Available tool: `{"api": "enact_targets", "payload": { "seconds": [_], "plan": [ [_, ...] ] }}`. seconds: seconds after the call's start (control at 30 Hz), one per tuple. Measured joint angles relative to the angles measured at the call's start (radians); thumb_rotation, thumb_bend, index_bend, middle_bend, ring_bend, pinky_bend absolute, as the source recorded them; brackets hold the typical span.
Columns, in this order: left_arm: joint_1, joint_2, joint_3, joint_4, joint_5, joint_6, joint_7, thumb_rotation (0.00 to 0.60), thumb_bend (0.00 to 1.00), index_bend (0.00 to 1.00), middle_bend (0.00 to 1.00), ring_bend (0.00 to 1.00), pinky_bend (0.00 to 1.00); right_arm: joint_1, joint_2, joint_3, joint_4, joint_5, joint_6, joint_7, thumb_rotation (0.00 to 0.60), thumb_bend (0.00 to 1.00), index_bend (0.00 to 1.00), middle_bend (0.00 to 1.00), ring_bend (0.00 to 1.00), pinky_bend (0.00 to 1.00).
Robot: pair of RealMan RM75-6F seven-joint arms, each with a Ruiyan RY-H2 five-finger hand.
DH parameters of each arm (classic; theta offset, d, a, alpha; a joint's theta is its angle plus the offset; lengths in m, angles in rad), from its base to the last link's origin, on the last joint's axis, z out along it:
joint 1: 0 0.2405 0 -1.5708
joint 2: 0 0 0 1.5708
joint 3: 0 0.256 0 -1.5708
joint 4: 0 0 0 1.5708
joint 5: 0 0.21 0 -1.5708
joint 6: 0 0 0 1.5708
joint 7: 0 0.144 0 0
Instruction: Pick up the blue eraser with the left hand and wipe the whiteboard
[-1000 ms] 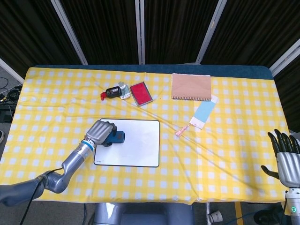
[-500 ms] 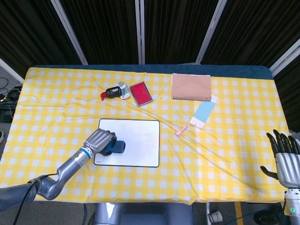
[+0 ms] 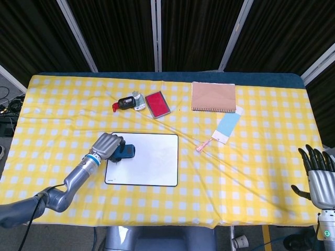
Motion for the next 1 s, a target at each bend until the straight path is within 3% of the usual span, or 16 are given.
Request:
{"api": "enact_targets", "payload": {
  "seconds": [0.2,0.67,1.0],
  "plan": [
    [0.007,0.021,0.019,-0.052,0.038,0.006,-0.032,0.600,0.26,0.52,0.44,0.40,0.53,-0.002,-0.001,-0.002,-0.005,-0.004,0.005,-0.007,0.600,0.00,0.00,0.00,0.00,0.00],
    [0.038,0.067,0.123,-0.159,0.202,0.050,-0.115,0.600,0.25,0.52,0.44,0.40,0.53,-0.001,-0.005,-0.004,-0.003,-0.004,0.003,-0.015,0.600,0.00,0.00,0.00,0.00,0.00],
    [0.025,0.043,0.095,-0.071,0.172,0.032,-0.133,0.600,0.25,0.52,0.44,0.40,0.53,0.002,-0.009,-0.002,-0.001,-0.001,0.001,-0.023,0.600,0.00,0.00,0.00,0.00,0.00]
  ]
}}
